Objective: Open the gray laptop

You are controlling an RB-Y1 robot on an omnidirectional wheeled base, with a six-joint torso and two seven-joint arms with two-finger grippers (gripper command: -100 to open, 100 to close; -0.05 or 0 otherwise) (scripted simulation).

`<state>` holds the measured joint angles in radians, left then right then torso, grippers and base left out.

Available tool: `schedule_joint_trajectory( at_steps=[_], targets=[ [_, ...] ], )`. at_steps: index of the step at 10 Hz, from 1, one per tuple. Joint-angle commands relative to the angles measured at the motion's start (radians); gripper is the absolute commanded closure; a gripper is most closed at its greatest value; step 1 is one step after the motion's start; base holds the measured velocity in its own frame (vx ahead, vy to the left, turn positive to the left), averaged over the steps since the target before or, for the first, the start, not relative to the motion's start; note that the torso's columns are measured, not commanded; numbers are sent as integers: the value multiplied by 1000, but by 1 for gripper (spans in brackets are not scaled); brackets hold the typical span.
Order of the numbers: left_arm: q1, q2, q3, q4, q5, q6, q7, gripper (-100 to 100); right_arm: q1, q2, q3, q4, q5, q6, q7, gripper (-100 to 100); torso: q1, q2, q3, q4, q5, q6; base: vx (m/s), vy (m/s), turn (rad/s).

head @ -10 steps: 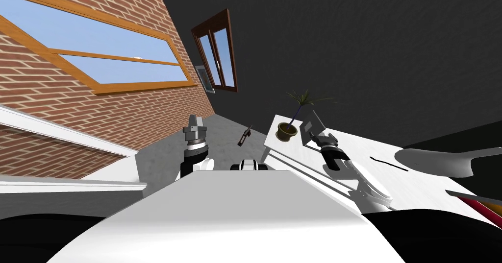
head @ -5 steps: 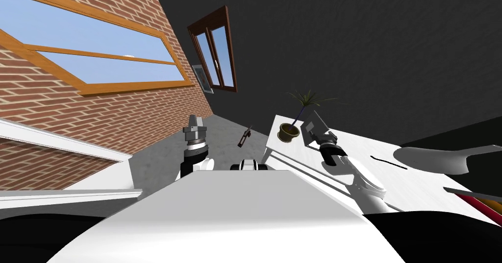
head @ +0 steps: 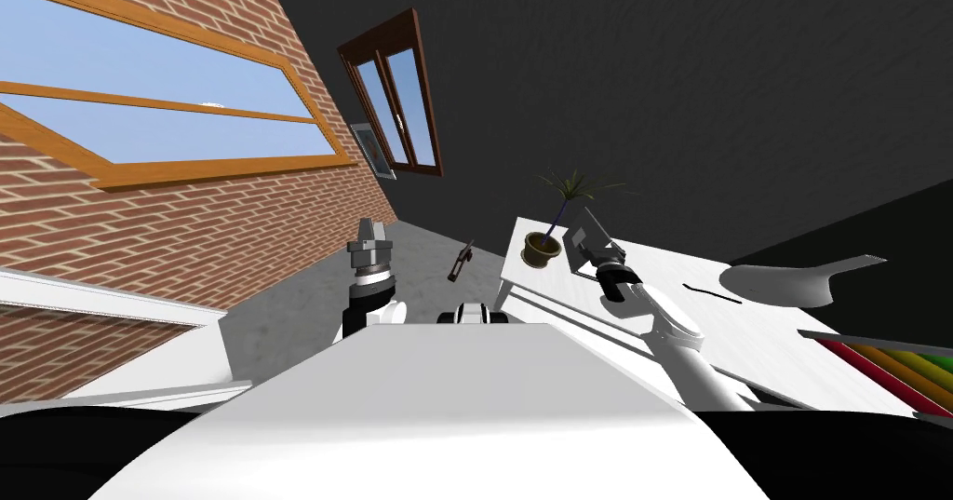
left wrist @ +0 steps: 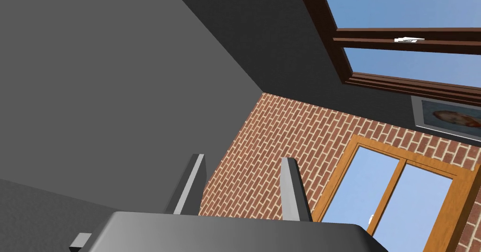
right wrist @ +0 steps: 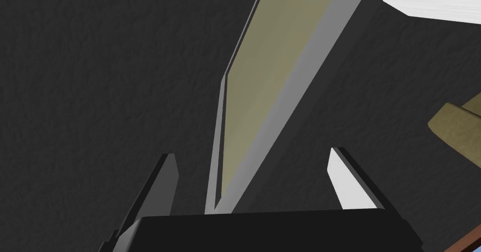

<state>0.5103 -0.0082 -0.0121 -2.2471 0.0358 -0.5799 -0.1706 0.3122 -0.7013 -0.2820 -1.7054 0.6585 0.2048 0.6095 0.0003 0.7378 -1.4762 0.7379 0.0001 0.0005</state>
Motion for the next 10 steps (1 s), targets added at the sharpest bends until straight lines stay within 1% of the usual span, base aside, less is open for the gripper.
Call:
schedule_joint_trajectory(
  at_steps=[1, 2, 4, 6, 10],
  targets=[
    [0, 0, 0, 0, 0, 0, 0, 0, -31, -16, 18, 25, -4, -1, 0, -100, 0, 0, 0, 0, 0, -1, 8, 3, -12],
    [0, 0, 0, 0, 0, 0, 0, 0, -6, -5, 4, 5, -3, 2, 0, 100, 0, 1, 0, 0, 0, -1, -6, -2, 176],
    [0, 0, 0, 0, 0, 0, 0, 0, 31, 15, -24, -17, 3, -3, -1, 100, 1, -1, 0, -2, -1, -3, -12, -10, 118],
    [0, 0, 0, 0, 0, 0, 0, 0, 68, 35, -52, -39, 9, -9, -3, 100, -1, 1, 1, -2, -2, 2, -9, 5, 98],
    [0, 0, 0, 0, 0, 0, 0, 0, 142, 76, -107, -84, 20, -20, -5, 100, -5, 2, 1, -1, -3, 3, -11, 4, 92]
  ],
)
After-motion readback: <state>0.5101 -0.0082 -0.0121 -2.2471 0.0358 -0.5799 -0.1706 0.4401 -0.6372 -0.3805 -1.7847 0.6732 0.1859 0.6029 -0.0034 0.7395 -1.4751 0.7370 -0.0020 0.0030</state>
